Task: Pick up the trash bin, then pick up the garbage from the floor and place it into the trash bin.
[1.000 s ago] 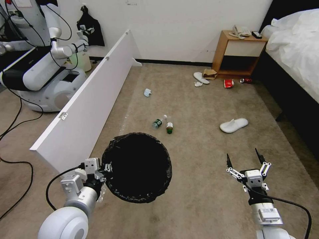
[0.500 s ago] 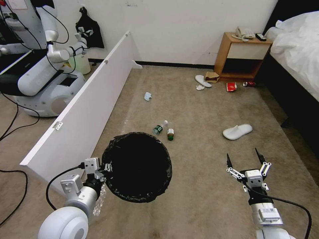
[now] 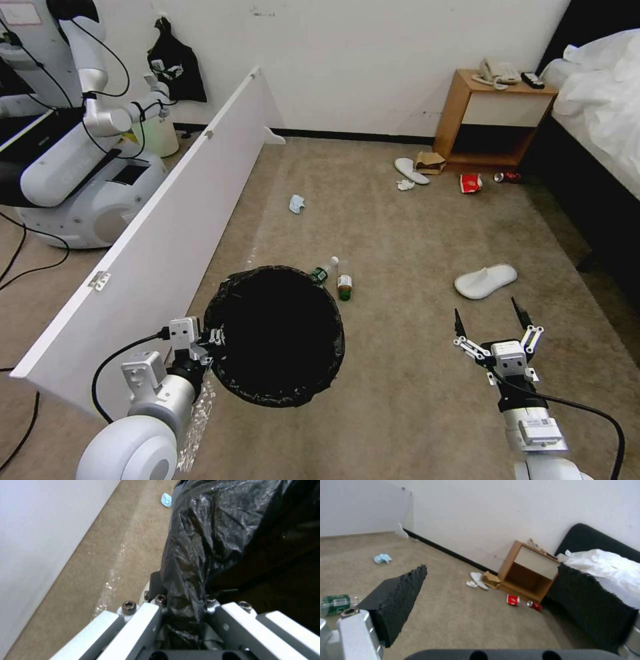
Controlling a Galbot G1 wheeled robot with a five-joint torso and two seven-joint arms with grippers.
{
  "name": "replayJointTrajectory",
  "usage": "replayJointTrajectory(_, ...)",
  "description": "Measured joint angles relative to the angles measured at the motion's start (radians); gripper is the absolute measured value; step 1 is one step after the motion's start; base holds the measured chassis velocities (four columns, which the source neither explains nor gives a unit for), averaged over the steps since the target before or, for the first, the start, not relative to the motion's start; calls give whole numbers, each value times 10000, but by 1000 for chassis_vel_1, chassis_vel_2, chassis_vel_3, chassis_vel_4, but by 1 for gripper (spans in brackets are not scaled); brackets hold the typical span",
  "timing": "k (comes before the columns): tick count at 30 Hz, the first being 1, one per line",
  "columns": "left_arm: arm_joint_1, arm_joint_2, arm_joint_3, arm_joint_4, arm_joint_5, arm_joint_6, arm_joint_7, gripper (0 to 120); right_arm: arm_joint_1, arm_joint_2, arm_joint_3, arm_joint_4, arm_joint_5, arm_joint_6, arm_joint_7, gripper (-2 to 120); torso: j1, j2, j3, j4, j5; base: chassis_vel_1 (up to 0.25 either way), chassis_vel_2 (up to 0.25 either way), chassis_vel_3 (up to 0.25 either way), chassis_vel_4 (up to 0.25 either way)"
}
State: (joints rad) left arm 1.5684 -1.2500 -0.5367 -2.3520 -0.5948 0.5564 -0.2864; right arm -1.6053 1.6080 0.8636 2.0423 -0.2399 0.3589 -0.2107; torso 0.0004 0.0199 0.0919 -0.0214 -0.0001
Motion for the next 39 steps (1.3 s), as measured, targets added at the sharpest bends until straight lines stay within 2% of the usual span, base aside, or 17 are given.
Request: replayJointTrajectory(39,0,17,-22,32,14,-44,52,2,-13,0,-13,3,-44,13,-4,100,1,0,0,-1,1,-117,119,118,-120)
